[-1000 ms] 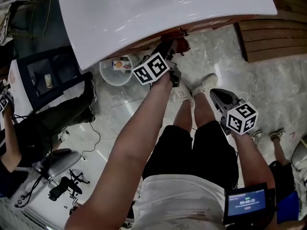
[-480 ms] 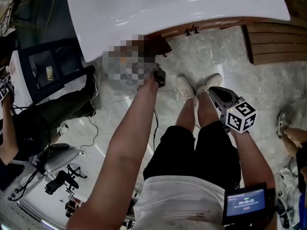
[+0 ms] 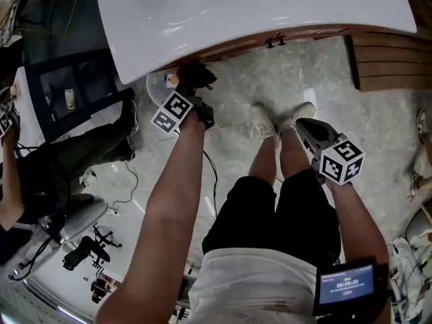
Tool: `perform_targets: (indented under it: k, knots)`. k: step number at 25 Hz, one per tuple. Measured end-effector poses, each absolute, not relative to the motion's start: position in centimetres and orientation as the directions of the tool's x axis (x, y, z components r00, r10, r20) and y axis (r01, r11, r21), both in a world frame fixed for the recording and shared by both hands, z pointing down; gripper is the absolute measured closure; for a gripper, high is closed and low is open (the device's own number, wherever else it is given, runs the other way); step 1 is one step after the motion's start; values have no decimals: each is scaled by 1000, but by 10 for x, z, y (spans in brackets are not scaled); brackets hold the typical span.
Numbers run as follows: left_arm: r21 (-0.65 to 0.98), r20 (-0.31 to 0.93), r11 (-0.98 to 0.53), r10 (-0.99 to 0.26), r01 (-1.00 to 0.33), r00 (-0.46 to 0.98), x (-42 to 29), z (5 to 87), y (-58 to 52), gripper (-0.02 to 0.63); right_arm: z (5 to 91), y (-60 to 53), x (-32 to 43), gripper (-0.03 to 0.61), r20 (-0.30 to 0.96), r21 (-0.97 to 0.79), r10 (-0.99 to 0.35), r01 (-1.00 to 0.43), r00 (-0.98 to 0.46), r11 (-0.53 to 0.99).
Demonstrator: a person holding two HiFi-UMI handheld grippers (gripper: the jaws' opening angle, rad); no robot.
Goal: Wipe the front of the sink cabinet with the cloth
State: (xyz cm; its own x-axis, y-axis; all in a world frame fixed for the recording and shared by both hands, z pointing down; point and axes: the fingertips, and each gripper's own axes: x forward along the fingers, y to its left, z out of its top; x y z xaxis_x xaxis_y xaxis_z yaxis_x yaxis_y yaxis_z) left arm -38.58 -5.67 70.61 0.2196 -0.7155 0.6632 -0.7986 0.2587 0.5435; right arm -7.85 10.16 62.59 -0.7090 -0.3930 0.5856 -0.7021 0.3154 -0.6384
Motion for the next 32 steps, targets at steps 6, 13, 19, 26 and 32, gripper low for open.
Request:
perform_targets:
  k: [6, 13, 19, 26, 32]
  knots:
    - [545, 671, 186, -681, -817, 293, -345, 718, -70, 437, 635, 109, -74, 565, 593, -647, -393, -707, -702, 286]
    - [586, 652, 52, -623, -808, 433, -266, 723, -84, 437, 638, 110, -61, 565, 601, -644, -417, -722, -682, 253]
    - [639, 621, 10, -598, -769, 508, -198, 730, -92, 437, 649, 105, -39, 566, 607, -635, -428, -732, -670, 247]
    - [703, 598, 1, -542, -711, 590, -142, 747, -95, 437, 649, 95, -30, 565, 592, -648, -463, -731, -660, 215]
    - [708, 605, -25, -495, -706, 624, -117, 770, -89, 437, 656, 89, -34, 566, 571, -663, -481, -719, -665, 208]
